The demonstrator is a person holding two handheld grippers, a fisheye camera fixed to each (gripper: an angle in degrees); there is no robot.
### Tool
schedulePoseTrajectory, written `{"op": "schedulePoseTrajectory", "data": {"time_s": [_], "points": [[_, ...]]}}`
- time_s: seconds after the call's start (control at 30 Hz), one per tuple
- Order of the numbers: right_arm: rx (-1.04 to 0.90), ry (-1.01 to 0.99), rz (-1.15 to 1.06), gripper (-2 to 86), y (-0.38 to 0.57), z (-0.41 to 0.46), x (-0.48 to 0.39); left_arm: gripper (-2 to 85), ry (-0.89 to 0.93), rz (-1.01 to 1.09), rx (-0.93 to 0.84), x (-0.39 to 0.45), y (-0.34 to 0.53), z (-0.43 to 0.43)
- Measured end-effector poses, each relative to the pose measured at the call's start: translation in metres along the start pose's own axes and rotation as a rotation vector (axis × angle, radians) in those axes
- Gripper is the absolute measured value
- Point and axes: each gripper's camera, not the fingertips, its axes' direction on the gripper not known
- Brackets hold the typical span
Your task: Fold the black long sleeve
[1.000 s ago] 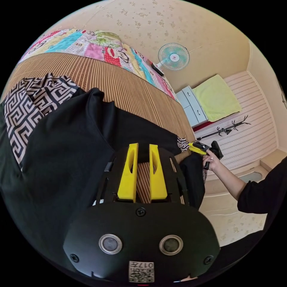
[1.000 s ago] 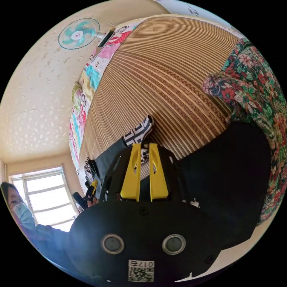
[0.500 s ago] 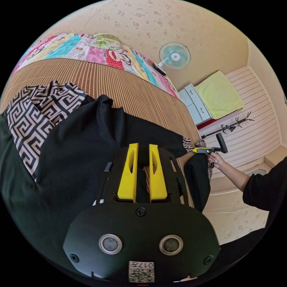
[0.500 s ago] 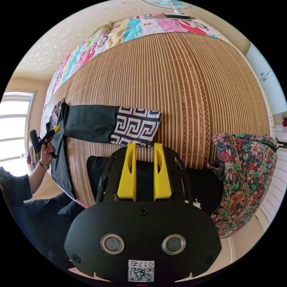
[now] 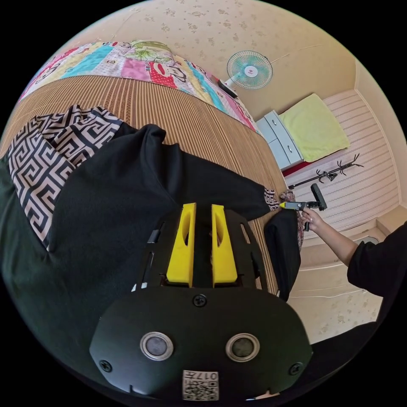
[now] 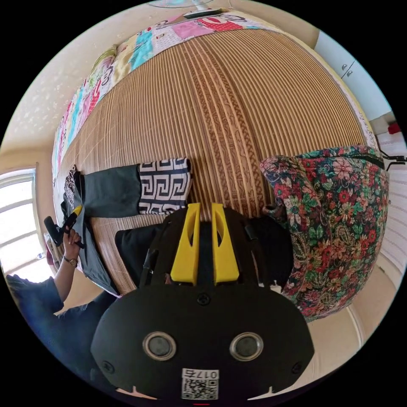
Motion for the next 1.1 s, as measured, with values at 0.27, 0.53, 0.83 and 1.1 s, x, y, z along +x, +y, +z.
{"op": "schedulePoseTrajectory", "data": {"time_s": [0.27,0.53,0.83,1.1], "points": [[0.014,-0.192,0.030,7.6,-0.005,0.033,0.017,6.5,0.020,-0.032,0.019,0.018,-0.005,-0.019],[0.049,-0.255,-0.015,2.7,0.003,0.033,-0.005,6.6,0.033,-0.029,0.052,0.041,-0.008,-0.061],[0.361,-0.658,-0.262,2.4,0.023,-0.026,-0.128,6.6,0.042,-0.110,0.135,0.044,0.022,-0.158],[0.302,-0.930,-0.687,2.9,0.026,0.061,-0.355,6.7,0.031,-0.220,0.222,0.000,0.077,-0.260]]}}
